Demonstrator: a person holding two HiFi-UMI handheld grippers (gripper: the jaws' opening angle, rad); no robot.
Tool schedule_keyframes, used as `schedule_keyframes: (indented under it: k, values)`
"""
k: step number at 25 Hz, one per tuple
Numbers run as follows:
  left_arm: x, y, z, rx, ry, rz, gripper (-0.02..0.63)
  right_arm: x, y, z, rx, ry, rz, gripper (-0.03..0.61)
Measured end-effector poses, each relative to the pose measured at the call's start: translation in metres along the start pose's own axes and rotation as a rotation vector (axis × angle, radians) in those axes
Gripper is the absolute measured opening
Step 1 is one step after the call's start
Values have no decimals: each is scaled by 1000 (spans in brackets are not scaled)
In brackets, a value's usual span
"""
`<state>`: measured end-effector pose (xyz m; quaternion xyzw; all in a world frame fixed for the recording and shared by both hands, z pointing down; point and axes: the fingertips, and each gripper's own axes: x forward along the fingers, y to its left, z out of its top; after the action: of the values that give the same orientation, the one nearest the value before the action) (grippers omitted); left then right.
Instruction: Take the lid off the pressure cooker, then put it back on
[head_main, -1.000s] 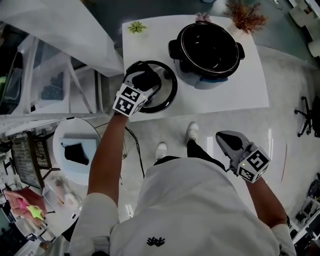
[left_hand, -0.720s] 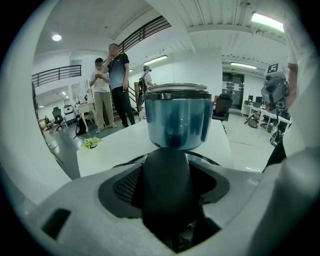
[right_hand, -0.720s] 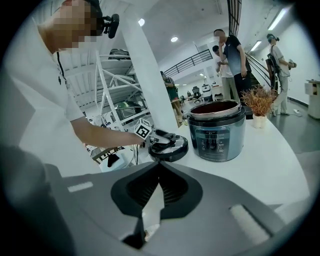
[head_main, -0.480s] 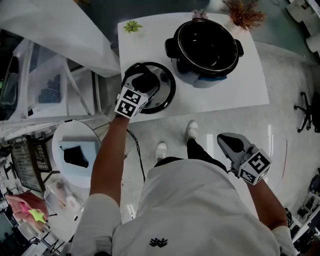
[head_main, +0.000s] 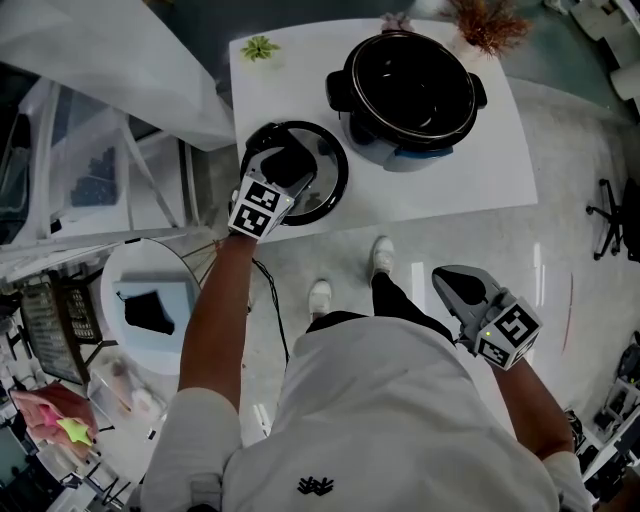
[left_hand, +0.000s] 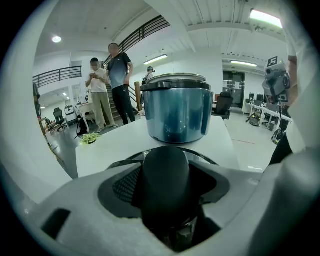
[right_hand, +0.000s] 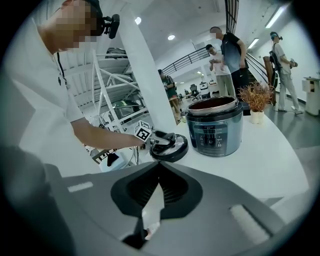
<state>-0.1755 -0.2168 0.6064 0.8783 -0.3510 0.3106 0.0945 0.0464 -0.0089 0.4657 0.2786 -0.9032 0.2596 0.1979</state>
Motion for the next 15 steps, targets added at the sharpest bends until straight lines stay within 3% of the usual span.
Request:
schedule_keyframes:
  k: [15]
  values:
    - [-1, 2, 4, -23, -29, 21, 311, 4, 0, 0, 8, -7, 8, 11]
